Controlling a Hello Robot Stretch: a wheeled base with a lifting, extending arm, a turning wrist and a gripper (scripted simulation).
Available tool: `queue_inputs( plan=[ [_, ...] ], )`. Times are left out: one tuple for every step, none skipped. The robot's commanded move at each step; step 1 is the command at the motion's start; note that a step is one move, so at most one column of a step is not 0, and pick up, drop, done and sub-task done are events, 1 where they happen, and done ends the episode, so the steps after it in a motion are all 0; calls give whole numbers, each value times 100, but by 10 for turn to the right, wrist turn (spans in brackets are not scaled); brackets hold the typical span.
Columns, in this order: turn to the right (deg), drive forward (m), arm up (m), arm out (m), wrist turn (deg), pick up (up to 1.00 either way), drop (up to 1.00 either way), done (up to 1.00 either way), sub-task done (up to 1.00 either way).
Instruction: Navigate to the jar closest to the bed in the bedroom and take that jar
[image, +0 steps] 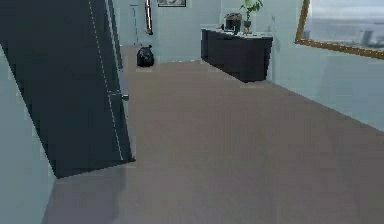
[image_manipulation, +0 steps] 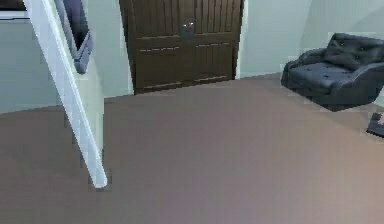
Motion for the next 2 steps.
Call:
queue_inputs(
  plan=[
    [0, 100, 0, 0, 0, 0, 0, 0, 0],
    [0, 70, 0, 0, 0, 0, 0, 0, 0]
  ],
)
